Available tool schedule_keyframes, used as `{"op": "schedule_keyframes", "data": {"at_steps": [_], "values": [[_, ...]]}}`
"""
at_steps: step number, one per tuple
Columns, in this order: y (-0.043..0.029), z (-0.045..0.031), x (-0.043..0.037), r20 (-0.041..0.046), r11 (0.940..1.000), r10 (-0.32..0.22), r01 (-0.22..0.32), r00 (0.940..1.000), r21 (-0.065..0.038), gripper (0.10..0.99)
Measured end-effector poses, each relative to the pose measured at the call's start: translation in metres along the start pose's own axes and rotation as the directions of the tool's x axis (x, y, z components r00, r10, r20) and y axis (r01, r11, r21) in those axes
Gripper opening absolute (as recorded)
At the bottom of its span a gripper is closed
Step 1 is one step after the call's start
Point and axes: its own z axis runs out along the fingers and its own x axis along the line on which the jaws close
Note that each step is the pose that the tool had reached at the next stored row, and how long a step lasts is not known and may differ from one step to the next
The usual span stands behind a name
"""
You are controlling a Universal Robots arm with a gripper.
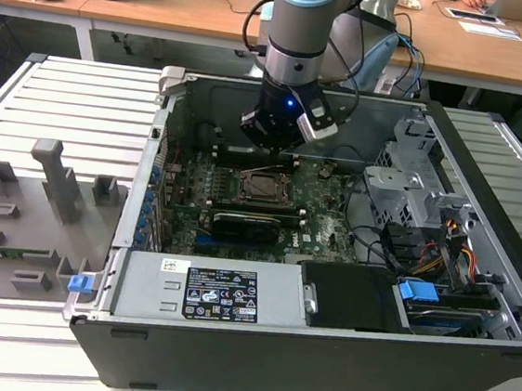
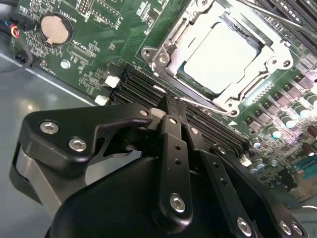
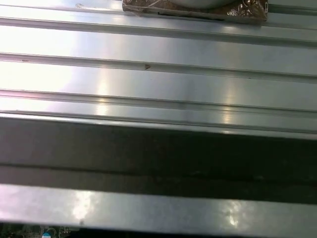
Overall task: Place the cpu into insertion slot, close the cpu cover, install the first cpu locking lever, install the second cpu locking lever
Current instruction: 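Install the first cpu locking lever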
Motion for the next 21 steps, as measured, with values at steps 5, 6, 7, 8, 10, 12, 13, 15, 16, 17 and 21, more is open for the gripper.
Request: {"op": "schedule_keyframes", "data": {"at_steps": [5,6,7,8,10,12,13,15,16,17,21], "values": [[-0.0004,0.0038,-0.0002,0.0003,1.0000,0.002,-0.002,1.0000,0.000,0.106],[-0.0005,0.0045,-0.0002,0.0002,1.0000,0.002,-0.002,1.0000,0.000,0.106],[-0.0006,0.0057,-0.0004,0.0001,1.0000,0.001,-0.001,1.0000,0.000,0.106],[-0.0007,0.0067,-0.0007,0.0002,1.0000,0.001,-0.001,1.0000,0.000,0.106],[-0.0008,0.0086,-0.0008,0.0003,1.0000,0.002,-0.002,1.0000,0.000,0.106],[-0.0011,0.0109,-0.0014,0.0002,1.0000,0.002,-0.002,1.0000,0.000,0.106],[-0.0011,0.0116,-0.0016,0.0002,1.0000,0.002,-0.002,1.0000,0.000,0.106],[-0.0013,0.0129,-0.0021,0.0001,1.0000,0.002,-0.002,1.0000,0.000,0.106],[-0.0014,0.0131,-0.0022,0.0000,1.0000,0.002,-0.002,1.0000,0.001,0.106],[-0.0014,0.0134,-0.0024,0.0000,1.0000,0.002,-0.002,1.0000,0.001,0.106],[-0.0015,0.0141,-0.0031,0.0001,1.0000,0.002,-0.002,1.0000,0.001,0.106]]}}
